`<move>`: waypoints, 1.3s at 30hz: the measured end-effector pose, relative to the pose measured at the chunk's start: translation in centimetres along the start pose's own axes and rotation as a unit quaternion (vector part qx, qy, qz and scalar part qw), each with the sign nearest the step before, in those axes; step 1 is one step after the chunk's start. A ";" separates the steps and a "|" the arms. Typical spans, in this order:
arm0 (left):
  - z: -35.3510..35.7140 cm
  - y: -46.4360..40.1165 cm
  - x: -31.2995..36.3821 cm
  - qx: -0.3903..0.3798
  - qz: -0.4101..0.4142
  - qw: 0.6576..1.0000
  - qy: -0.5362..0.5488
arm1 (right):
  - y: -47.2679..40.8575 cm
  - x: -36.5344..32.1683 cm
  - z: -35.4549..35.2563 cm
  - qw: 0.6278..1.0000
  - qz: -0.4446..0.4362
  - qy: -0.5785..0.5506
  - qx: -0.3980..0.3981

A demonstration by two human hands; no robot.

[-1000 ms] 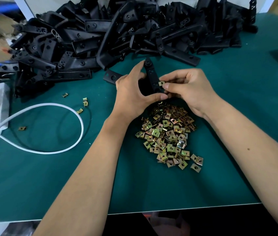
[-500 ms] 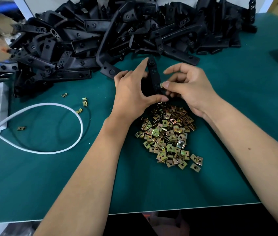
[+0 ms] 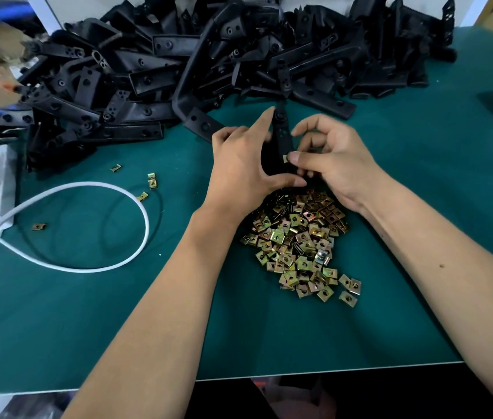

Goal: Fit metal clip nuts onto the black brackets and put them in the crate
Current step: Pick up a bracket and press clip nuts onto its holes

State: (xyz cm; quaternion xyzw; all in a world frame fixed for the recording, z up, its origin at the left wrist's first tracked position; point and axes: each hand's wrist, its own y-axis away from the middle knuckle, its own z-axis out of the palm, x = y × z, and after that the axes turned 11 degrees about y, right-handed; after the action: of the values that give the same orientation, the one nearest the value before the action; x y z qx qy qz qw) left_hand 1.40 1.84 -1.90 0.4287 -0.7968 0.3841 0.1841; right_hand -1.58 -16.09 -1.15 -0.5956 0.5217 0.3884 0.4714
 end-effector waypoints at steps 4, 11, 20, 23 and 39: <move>0.1 0.0 0.0 -0.001 -0.001 1.000 -0.007 | 0.0 0.0 0.1 1.000 -0.003 0.003 0.000; -0.4 -0.3 -0.1 0.010 0.000 1.000 -0.007 | -0.1 0.0 0.2 0.997 -0.027 0.070 0.028; -1.3 -0.4 -1.9 0.147 -0.167 0.973 0.059 | -0.2 -0.3 -0.6 0.936 -0.053 0.348 0.002; -1.2 -0.4 -2.2 0.161 -0.185 0.966 0.076 | -0.1 -0.4 -0.8 0.912 -0.056 0.402 -0.064; -0.7 -0.3 -1.9 0.100 -0.155 0.980 0.071 | -0.3 -0.5 -1.0 0.916 -0.084 0.388 -0.054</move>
State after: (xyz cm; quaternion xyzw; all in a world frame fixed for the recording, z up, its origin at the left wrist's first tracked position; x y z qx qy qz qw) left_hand 2.67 3.26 -2.51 0.5345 -0.6634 0.4581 0.2535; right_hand -1.41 -16.91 -0.41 -0.7657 0.5898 0.1129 0.2303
